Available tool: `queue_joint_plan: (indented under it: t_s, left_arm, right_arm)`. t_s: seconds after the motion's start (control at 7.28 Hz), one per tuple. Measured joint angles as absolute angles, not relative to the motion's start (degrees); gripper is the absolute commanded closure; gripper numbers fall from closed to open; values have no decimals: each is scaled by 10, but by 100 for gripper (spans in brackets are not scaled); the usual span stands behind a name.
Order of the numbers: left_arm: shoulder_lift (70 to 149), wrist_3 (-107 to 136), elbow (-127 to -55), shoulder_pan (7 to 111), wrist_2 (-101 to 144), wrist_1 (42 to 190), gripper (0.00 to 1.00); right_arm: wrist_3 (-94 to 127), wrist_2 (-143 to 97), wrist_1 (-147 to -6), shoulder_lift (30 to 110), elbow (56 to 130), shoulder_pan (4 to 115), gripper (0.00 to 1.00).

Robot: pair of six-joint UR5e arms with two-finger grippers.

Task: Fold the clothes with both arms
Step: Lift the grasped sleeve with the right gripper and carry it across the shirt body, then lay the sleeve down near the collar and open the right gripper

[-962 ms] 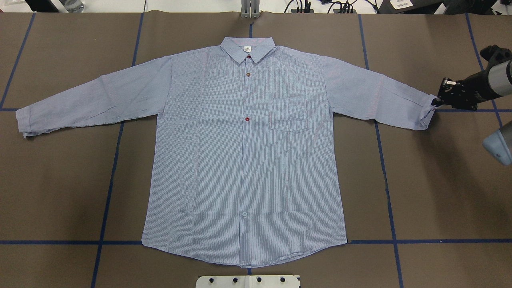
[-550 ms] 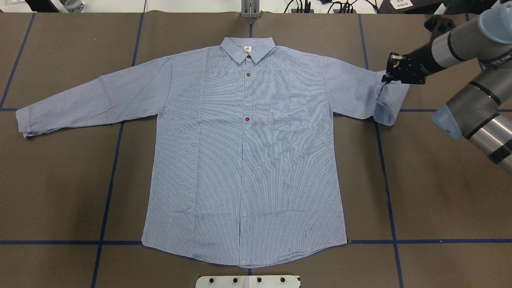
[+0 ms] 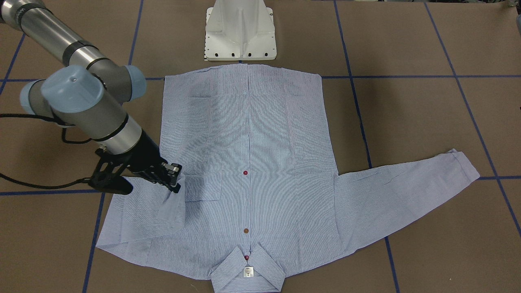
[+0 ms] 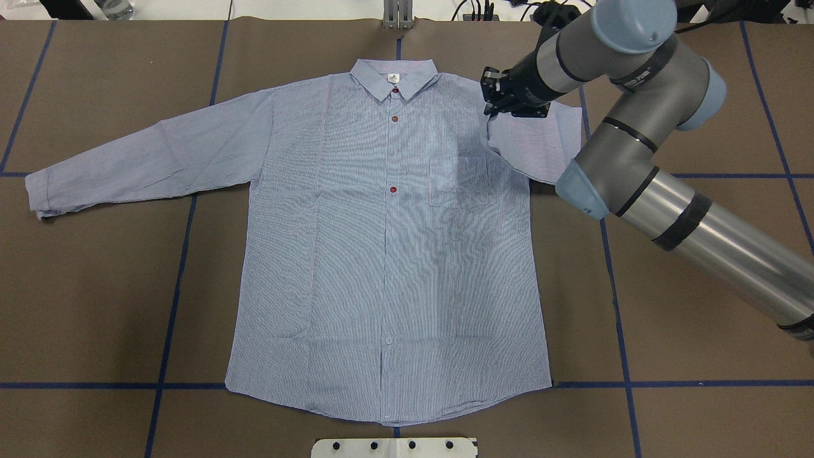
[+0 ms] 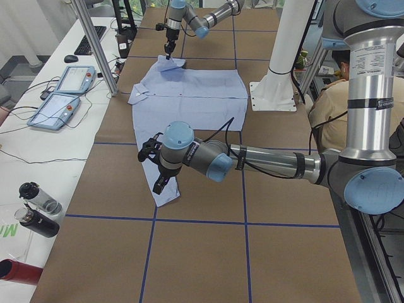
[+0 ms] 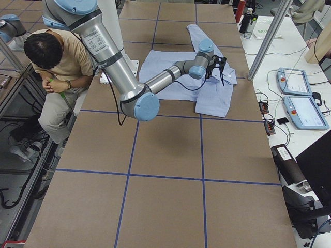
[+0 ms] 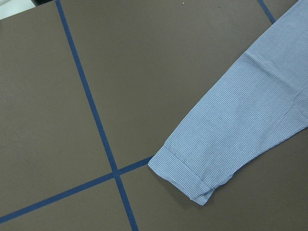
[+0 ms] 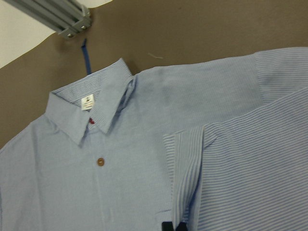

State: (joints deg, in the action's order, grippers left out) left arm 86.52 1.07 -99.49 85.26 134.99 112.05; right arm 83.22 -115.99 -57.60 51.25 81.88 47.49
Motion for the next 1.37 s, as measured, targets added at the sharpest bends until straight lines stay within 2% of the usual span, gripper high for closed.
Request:
queue_joint_plan:
  t_s: [0.27, 0.69, 1.37]
  left_arm:
    - [865, 11, -994, 853, 1349, 1121, 0]
    - [866, 11, -994, 852, 1350, 1121, 0]
    - [866, 12, -995, 851, 1351, 1121, 0]
  right_arm:
    - [844, -1099, -578, 465, 806, 429, 100]
    - [847, -1051, -578, 376, 729, 395, 100]
    - [847, -1008, -577, 337, 700, 364, 100]
